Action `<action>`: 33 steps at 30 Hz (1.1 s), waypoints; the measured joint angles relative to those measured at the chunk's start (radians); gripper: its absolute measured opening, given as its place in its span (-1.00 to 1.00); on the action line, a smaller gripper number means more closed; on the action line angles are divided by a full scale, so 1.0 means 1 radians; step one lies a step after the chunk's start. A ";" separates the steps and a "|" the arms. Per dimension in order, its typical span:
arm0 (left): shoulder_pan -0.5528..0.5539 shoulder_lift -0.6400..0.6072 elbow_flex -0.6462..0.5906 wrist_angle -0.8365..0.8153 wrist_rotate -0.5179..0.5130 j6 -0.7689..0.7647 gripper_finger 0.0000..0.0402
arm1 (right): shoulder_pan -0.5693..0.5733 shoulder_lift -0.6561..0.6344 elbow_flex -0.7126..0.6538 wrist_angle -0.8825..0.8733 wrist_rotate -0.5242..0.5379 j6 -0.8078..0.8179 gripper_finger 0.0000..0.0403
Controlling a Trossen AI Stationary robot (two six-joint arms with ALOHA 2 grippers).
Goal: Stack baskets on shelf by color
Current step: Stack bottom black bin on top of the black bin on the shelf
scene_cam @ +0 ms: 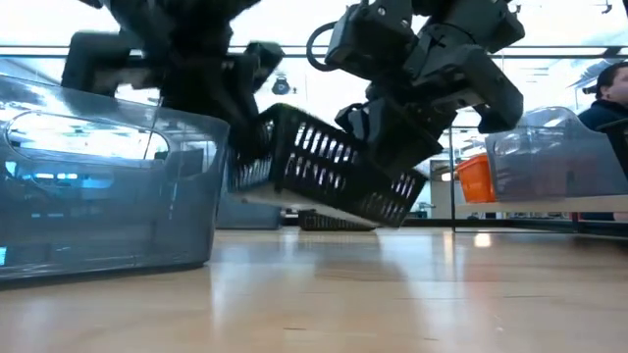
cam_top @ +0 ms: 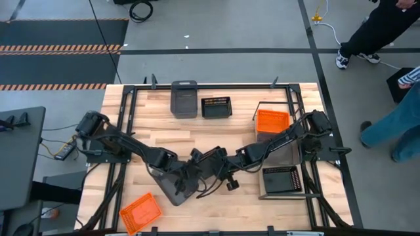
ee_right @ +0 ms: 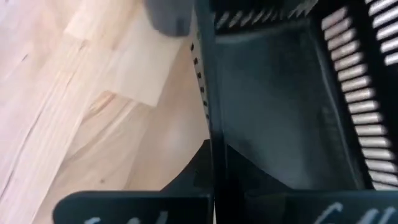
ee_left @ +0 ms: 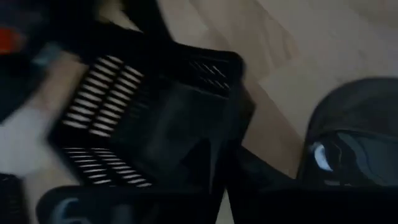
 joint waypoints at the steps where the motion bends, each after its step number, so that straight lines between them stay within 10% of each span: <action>1: 0.000 -0.016 0.001 -0.001 -0.006 -0.007 -0.76 | 0.000 0.000 0.000 0.000 0.005 0.007 -0.95; 12: -0.005 -0.115 0.009 -0.032 -0.114 -0.078 -0.47 | -0.002 0.005 -0.001 -0.114 0.075 0.065 -0.97; 20: 0.062 -0.285 0.007 -0.116 -0.616 -0.020 -0.26 | 0.014 0.005 -0.002 -0.140 0.042 0.148 -0.97; 33: 0.288 -0.412 0.006 -0.114 -0.709 0.039 -0.11 | 0.059 0.005 -0.002 -0.058 0.034 0.159 -0.96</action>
